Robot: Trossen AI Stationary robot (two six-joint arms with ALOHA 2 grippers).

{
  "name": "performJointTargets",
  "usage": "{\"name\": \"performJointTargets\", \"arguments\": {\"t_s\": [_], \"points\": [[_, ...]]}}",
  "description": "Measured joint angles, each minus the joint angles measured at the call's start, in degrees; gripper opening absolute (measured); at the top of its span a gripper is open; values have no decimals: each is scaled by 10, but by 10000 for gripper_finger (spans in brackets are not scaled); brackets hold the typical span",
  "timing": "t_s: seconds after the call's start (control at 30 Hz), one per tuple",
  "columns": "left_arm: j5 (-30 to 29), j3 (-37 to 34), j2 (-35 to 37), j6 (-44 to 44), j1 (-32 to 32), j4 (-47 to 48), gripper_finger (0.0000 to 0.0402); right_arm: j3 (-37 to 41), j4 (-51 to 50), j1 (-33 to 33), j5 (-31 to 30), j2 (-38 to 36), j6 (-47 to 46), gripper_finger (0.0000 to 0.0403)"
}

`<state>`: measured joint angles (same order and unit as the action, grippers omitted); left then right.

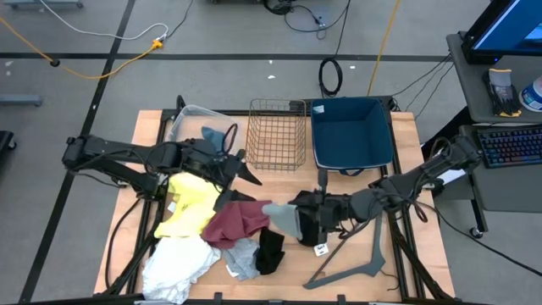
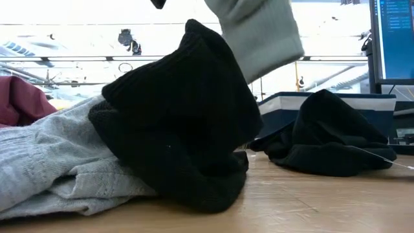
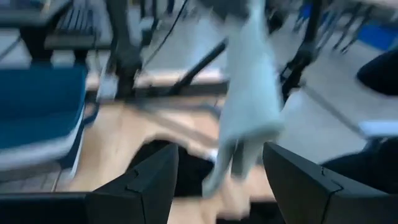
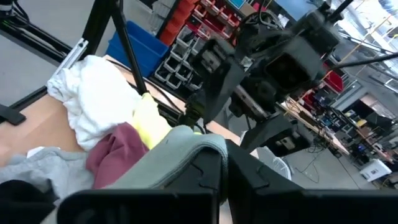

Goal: Pick & Place Cloths
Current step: Put the gray sock into the transparent bin

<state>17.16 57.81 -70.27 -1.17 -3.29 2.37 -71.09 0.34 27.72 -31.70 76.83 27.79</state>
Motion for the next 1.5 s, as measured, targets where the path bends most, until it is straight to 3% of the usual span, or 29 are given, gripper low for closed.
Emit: {"name": "performJointTargets", "arguments": {"t_s": [0.5,0.83,0.97,1.1,1.3,1.5], "points": [[49,-1,-79,9,-7,-131,240,1,21,-35,4,16,14,0],[48,-1,-111,8,-4,-164,239,1,75,-52,50,27,32,0],[11,-1,-111,6,-4,-157,237,1,81,-56,49,25,34,0],[7,-1,-111,21,-4,-143,188,1,80,-56,50,27,33,0],[8,-1,-111,34,2,-135,22,1,79,-56,50,26,29,6],[7,-1,-111,20,18,-78,7,1,38,-47,50,25,-15,32]]}}
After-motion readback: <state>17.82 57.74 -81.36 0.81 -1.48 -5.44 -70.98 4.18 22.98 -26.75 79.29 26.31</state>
